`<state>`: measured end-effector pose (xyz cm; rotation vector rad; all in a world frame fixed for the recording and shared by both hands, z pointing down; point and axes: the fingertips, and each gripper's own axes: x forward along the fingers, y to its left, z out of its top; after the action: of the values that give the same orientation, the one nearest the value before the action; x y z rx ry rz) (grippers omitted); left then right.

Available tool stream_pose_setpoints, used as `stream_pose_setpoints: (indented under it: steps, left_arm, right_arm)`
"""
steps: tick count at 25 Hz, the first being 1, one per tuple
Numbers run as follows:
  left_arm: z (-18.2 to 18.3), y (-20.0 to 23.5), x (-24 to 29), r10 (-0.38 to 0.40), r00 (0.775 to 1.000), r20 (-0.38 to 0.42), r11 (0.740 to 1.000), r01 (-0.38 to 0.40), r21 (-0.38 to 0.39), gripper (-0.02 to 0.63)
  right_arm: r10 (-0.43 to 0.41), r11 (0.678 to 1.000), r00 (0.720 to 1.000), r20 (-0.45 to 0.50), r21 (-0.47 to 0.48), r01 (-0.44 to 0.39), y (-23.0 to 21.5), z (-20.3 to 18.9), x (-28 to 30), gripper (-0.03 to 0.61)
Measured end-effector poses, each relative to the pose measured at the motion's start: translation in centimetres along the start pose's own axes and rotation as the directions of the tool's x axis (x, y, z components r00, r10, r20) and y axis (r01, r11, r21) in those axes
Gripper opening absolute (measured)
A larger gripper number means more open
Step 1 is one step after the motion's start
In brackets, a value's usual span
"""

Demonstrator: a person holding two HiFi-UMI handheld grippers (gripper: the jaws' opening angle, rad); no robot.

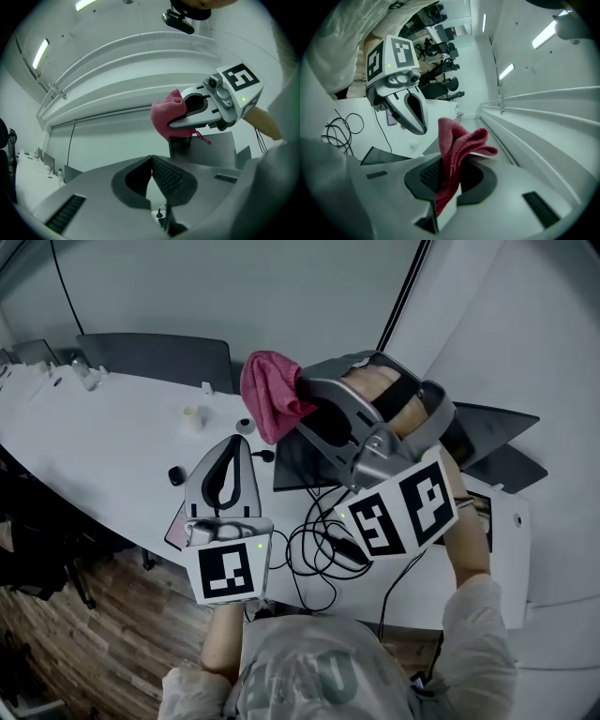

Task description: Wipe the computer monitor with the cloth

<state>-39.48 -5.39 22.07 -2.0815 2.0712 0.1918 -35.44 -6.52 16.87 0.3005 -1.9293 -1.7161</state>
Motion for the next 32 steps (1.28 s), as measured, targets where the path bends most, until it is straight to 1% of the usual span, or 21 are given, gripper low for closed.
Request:
stream_pose_setpoints:
  steps: [3, 5, 12, 17, 21, 27, 32]
  left_arm:
    - [-0.2, -0.1, 0.1, 0.002, 1.000, 0.000, 1.000, -0.002, -0.010, 0.015]
    - [-0.4, -0.2, 0.2, 0.002, 1.000, -0.001, 1.000, -0.002, -0.014, 0.015]
    - [-0.8, -1.1, 0.7, -0.009, 1.000, -0.007, 0.999, 0.009, -0.030, 0.015]
    - [-0.3, -3.0, 1.3, -0.037, 0.999, 0.002, 0.999, 0.037, -0.038, 0.015]
    - [-0.1, -5.4, 2.0, -0.074, 0.997, 0.007, 0.996, 0.074, -0.044, 0.015]
    - [-0.1, -10.2, 3.0, -0.132, 0.991, 0.010, 0.990, 0.132, -0.055, 0.015]
    - [-0.6, -16.8, 4.4, -0.169, 0.986, 0.002, 0.984, 0.169, -0.063, 0.015]
  right_arm:
    - [0.075, 0.997, 0.997, -0.009, -0.026, -0.075, 1.2, -0.2, 1.0, 0.054]
    - [0.100, 0.995, 0.995, -0.001, -0.024, -0.100, 1.4, -0.1, 1.3, 0.054]
    - [0.135, 0.991, 0.991, 0.013, -0.021, -0.135, 1.7, -0.3, 0.9, 0.054]
    - [0.145, 0.989, 0.989, -0.016, -0.001, -0.145, 2.0, -2.2, -0.7, 0.054]
    - [0.148, 0.989, 0.988, -0.052, 0.009, -0.148, 2.4, -4.3, -2.3, 0.054]
    - [0.146, 0.989, 0.984, -0.098, 0.035, -0.143, 3.0, -8.1, -5.1, 0.054]
    - [0.140, 0.989, 0.981, -0.132, 0.060, -0.133, 3.7, -13.5, -9.3, 0.054]
